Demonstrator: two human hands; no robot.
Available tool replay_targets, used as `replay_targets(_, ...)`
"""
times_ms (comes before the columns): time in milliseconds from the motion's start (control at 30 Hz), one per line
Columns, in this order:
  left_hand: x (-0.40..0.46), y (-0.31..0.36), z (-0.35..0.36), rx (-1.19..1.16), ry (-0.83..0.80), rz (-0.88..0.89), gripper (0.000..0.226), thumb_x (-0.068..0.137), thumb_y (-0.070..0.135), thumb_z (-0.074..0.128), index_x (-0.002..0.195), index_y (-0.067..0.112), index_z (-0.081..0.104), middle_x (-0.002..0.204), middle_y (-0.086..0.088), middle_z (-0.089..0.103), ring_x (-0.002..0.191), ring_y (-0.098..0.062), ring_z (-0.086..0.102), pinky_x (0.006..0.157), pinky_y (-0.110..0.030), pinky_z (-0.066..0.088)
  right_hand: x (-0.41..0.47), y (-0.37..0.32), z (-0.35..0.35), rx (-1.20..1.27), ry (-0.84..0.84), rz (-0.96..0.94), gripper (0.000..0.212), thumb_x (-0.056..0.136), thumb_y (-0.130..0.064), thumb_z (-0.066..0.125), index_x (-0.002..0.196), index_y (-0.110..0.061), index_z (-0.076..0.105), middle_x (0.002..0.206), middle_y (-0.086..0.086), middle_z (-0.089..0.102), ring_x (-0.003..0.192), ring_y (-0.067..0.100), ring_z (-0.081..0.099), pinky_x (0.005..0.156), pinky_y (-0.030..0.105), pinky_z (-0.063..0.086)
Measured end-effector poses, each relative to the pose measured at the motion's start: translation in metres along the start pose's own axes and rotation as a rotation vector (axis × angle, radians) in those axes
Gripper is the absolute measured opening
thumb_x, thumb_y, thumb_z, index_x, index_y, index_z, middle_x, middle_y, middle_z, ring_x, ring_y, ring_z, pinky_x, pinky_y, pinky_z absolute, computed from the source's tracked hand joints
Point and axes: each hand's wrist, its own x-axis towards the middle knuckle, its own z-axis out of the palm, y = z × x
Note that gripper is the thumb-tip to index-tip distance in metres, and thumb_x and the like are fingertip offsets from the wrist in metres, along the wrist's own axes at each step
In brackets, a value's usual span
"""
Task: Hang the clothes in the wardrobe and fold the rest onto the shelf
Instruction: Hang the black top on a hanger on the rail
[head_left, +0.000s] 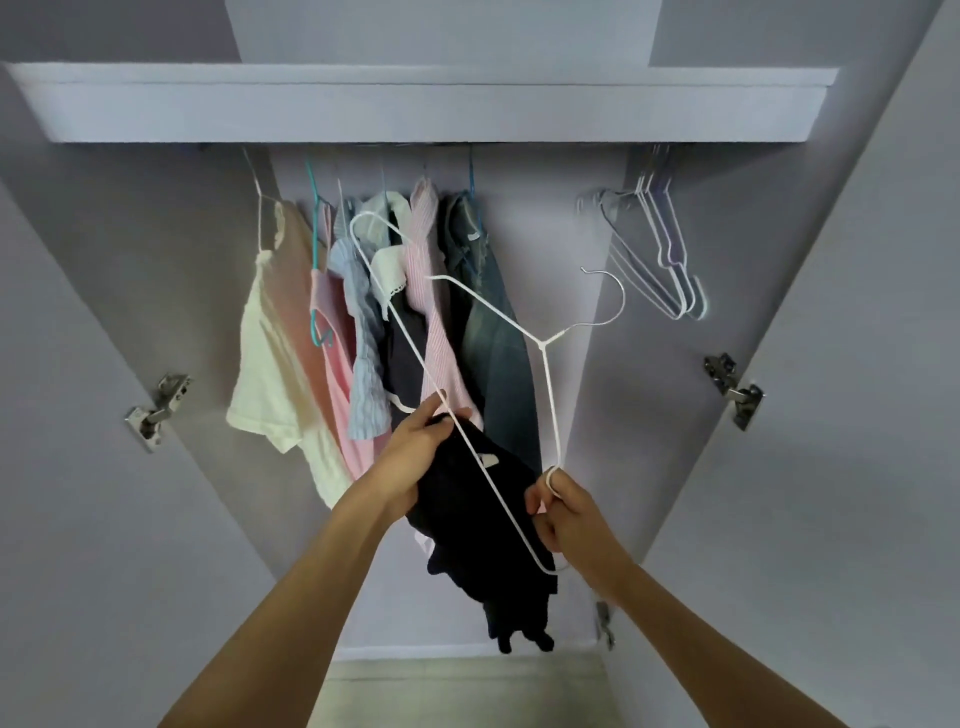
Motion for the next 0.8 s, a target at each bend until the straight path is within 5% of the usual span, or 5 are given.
replay_targets(267,-0.027,0.044,-0.021,0.265,0.066,0.400,0.027,0.102,0.007,0.032,0.091,0.010,0.057,0.075,-0.002,0.049,0.064,0.001,0.052,0.071,-0.011,0.042,0.039,-0.029,0.033,-0.073,-0.186,0.034,0.029,0.095,0.005,0.038,0.100,-0.017,0.056,0.083,0.001,0.057,0.071,0.007,0.054,0.067,0.015,0.045)
replay_targets(400,-0.043,0.058,-0.040,0.480,0.084,0.430,0.029,0.101,0.006,0.034,0.084,0.015,0.057,0.071,0.001,0.046,0.067,0.002,0.046,0.071,-0.007,0.036,0.061,-0.067,0.049,0.399,-0.295,0.061,0.046,0.083,0.010,0.046,0.115,-0.022,0.052,0.081,0.004,0.066,0.071,0.017,0.060,0.070,0.026,0.044)
replay_targets(533,-0.062,0.063,-0.056,0.602,0.090,0.405,0.032,0.101,0.007,0.036,0.079,0.019,0.055,0.072,0.000,0.048,0.070,-0.002,0.046,0.075,-0.010,0.036,0.084,-0.107,0.069,0.714,-0.232,0.114,0.004,0.091,-0.015,0.054,0.092,-0.019,0.055,0.065,-0.002,0.057,0.053,0.009,0.052,0.058,0.019,0.041)
replay_targets(633,-0.075,0.073,-0.065,0.619,0.193,0.418,0.029,0.101,0.008,0.035,0.082,0.014,0.057,0.072,0.001,0.047,0.073,-0.006,0.045,0.077,-0.013,0.036,0.085,-0.120,0.089,0.800,-0.256,0.088,0.015,0.091,-0.013,0.049,0.078,-0.020,0.048,0.054,-0.005,0.044,0.044,0.007,0.034,0.053,0.022,0.022)
replay_targets(800,-0.100,0.089,-0.086,0.735,0.332,0.409,0.028,0.101,0.008,0.036,0.085,0.015,0.059,0.073,0.001,0.050,0.074,-0.009,0.047,0.074,-0.012,0.037,0.086,-0.130,0.104,0.893,-0.441,0.166,0.020,0.086,-0.033,0.052,0.073,-0.020,0.047,0.051,-0.006,0.033,0.043,0.009,0.026,0.052,0.023,0.020)
